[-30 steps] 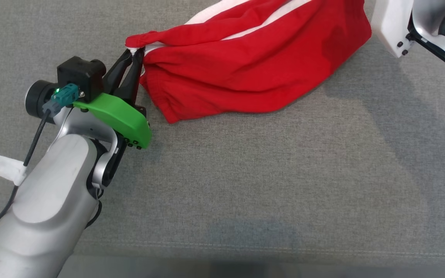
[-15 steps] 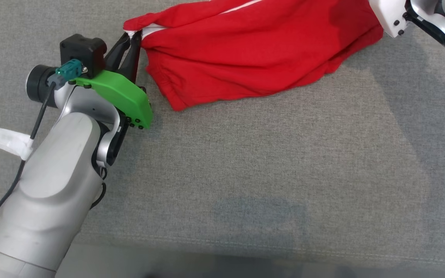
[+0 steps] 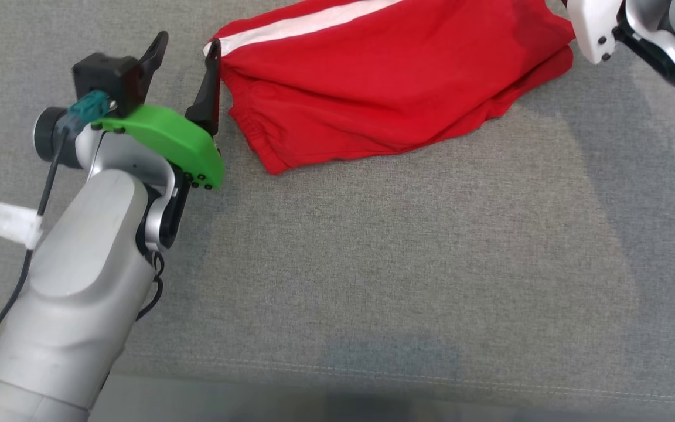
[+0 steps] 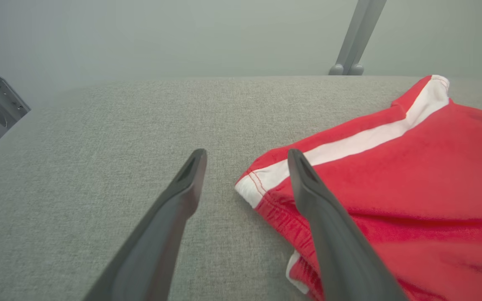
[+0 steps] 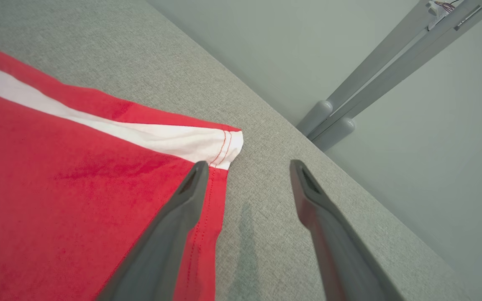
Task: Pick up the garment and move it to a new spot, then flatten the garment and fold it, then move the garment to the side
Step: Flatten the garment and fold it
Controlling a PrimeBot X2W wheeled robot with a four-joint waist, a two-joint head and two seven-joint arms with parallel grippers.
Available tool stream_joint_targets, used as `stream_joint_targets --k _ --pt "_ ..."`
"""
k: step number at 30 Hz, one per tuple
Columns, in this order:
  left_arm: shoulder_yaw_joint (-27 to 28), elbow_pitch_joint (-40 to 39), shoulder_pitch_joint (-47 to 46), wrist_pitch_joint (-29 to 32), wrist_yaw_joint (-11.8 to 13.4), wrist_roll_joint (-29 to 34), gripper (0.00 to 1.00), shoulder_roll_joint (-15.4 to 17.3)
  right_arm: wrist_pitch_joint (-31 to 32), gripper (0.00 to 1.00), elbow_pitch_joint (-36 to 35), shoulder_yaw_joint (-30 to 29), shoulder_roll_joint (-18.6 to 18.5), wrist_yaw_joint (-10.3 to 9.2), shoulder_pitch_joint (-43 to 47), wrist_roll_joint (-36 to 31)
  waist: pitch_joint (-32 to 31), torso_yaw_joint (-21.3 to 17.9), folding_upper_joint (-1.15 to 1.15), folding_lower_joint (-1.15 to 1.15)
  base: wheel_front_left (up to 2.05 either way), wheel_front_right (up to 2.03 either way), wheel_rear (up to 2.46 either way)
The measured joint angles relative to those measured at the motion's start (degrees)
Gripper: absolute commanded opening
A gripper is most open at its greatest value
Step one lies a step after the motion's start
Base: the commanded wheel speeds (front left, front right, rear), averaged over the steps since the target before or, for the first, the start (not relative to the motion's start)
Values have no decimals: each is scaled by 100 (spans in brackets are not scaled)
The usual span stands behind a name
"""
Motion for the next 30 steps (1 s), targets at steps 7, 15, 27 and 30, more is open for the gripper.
stream_joint_targets --k 7,15,27,30 --pt "372 -512 745 -761 260 -190 100 46 -401 100 26 -164 -109 1 564 248 -346 -18 0 0 0 0 0" --pt "1313 -1716 1958 -999 368 -58 100 -298 -1083 100 428 -866 54 0 1455 743 -825 4 0 0 0 0 0" --pt "2139 -2430 3716 -1005 -234 1072 100 -1017 -1496 100 1302 -1407 431 0 2169 949 -1211 181 0 0 0 0 0" --pt "2112 -2429 3985 -1005 -349 1315 100 -1099 -1586 100 1707 -1549 470 0 2179 929 -1201 267 0 0 0 0 0"
